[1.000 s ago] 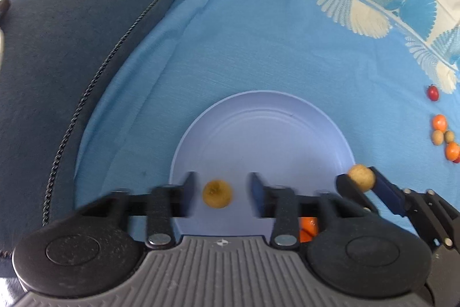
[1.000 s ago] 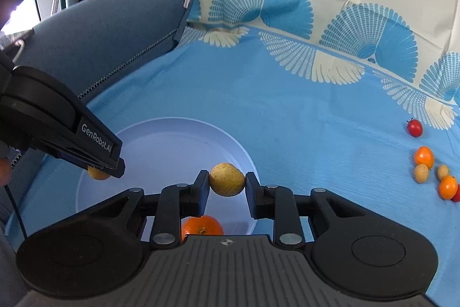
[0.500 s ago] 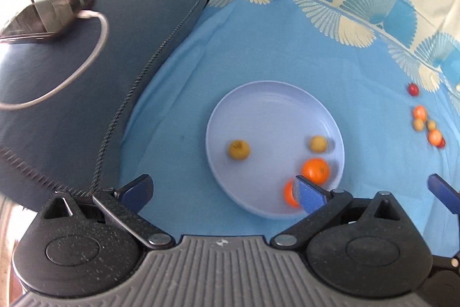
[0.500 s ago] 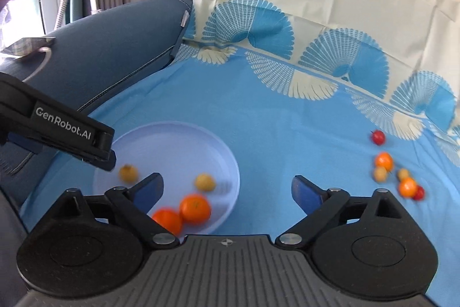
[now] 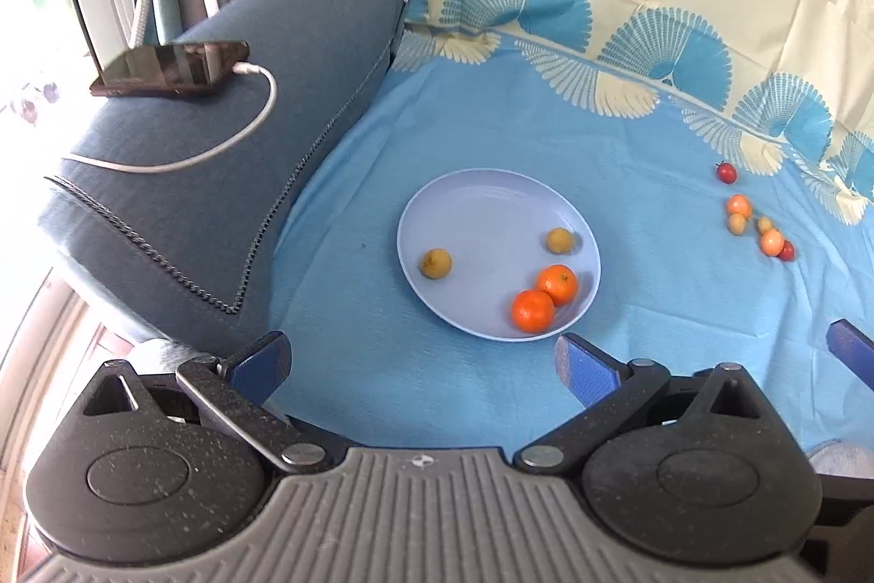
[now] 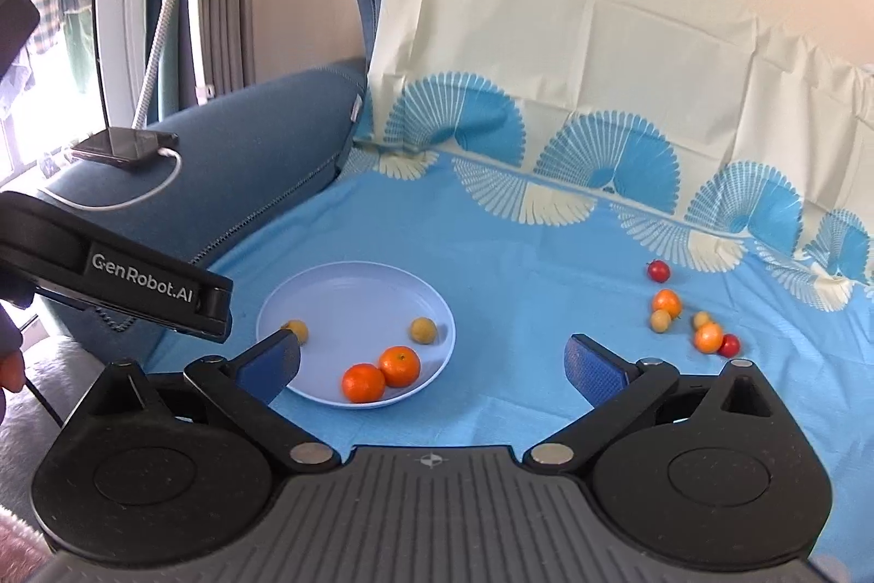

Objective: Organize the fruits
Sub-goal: 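Withdraw both tools from the plate, then grasp a mandarin with the right tool while the left tool grasps a tan fruit, then carry both fruits over the plate and open both tools to release, then withdraw both tools from the plate and hold above the sheet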

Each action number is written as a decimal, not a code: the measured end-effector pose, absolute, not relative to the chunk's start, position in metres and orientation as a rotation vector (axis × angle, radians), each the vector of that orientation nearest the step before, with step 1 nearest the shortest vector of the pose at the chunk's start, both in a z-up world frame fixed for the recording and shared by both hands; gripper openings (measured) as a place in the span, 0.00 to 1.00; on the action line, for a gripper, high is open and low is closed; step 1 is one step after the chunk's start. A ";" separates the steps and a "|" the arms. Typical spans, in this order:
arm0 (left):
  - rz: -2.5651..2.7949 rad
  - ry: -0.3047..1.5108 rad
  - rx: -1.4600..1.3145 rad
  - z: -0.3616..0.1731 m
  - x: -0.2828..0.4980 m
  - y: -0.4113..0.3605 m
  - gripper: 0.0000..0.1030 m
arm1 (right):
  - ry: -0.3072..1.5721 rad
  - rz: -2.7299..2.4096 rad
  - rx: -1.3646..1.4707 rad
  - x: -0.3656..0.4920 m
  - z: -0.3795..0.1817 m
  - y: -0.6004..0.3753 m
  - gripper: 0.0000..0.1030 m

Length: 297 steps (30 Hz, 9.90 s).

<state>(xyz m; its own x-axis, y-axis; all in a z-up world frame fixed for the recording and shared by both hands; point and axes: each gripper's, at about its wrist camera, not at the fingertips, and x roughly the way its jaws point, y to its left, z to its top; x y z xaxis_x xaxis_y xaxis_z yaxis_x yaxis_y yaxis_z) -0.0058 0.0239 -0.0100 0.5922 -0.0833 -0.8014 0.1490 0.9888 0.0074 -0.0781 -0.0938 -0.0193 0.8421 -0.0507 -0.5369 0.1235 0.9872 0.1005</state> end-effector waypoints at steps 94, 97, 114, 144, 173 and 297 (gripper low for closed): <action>-0.456 1.144 0.366 -0.170 0.201 -0.382 1.00 | 0.666 -0.385 0.371 0.083 -0.259 -0.414 0.39; -0.467 1.159 0.361 -0.177 0.203 -0.390 1.00 | 0.688 -0.412 0.391 0.073 -0.253 -0.420 0.37; -0.463 1.086 0.362 -0.160 0.193 -0.399 0.26 | 0.645 -0.670 0.492 0.020 -0.260 -0.458 0.38; -0.245 0.886 0.138 0.027 0.049 -0.046 0.26 | 0.524 -0.116 0.350 -0.067 -0.052 -0.187 0.38; -0.201 0.862 -0.050 0.021 0.017 0.063 0.26 | 0.596 0.045 0.113 -0.082 -0.012 -0.081 0.38; -0.172 0.824 0.078 0.013 -0.034 0.056 1.00 | 0.543 -0.051 0.105 -0.111 -0.001 -0.068 0.99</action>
<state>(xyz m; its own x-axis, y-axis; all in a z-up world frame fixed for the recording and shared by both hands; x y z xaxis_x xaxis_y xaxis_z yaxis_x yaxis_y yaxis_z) -0.0345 0.0556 0.0127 0.6660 -0.1219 -0.7359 0.1827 0.9832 0.0026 -0.1106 -0.0677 -0.0014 0.8549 -0.0207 -0.5183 0.0765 0.9933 0.0864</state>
